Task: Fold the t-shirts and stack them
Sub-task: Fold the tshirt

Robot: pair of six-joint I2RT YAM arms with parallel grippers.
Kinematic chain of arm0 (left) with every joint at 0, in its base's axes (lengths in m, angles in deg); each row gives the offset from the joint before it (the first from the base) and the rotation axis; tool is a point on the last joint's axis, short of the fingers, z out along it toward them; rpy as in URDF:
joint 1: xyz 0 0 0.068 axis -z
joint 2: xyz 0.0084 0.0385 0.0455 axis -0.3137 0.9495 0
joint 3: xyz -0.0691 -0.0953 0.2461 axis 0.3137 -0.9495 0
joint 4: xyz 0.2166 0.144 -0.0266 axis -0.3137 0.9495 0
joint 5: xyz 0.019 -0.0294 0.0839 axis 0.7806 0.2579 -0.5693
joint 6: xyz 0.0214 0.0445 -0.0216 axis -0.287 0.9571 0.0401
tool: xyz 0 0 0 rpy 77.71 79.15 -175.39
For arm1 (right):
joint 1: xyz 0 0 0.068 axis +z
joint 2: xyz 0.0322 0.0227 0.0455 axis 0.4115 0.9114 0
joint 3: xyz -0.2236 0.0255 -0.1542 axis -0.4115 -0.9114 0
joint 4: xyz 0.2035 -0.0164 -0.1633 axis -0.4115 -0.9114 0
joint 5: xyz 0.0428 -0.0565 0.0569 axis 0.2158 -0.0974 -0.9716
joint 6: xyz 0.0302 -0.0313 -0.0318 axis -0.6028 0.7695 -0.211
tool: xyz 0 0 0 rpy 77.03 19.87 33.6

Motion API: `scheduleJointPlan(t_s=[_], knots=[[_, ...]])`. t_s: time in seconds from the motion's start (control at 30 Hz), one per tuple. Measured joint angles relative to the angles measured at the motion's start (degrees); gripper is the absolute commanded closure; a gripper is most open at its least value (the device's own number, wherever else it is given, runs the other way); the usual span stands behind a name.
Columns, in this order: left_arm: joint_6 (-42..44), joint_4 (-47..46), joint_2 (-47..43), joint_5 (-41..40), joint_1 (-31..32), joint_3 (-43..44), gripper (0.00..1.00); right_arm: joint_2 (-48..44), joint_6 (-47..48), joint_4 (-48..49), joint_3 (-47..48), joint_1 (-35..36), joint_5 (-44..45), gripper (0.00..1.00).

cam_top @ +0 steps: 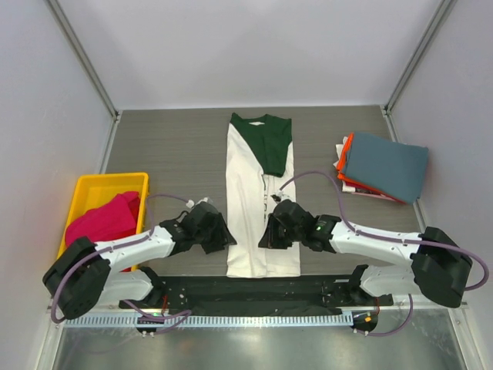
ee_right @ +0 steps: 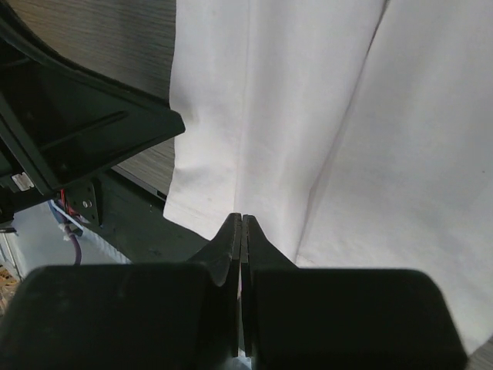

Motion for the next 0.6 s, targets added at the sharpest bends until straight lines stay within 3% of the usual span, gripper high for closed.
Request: scheduleJointPlan(t_s=[0.17, 0.3, 0.33, 0.37, 0.6], knots=[[-0.59, -3.87, 2.89, -0.85, 0.02, 0.92, 0.51, 4.66, -1.07, 5.62, -1.25, 0.35, -2.34, 0.99], [-1.55, -6.38, 5.53, -0.87, 0.02, 1.09, 0.83, 7.39, -2.27, 8.22, -3.72, 0.52, -2.51, 0.99], [-1.53, -6.71, 6.08, -0.83, 0.02, 1.09, 0.96, 7.52, -2.56, 8.90, -4.72, 0.59, -2.51, 0.99], [-1.70, -6.78, 6.27, -0.94, 0.04, 1.05, 1.00, 7.61, -2.93, 9.22, -5.70, 0.59, -2.47, 0.99], [-1.62, -5.16, 2.38, -2.84, 0.02, -1.53, 1.00, 7.43, -5.03, 13.79, -9.14, 0.68, -2.82, 0.99]])
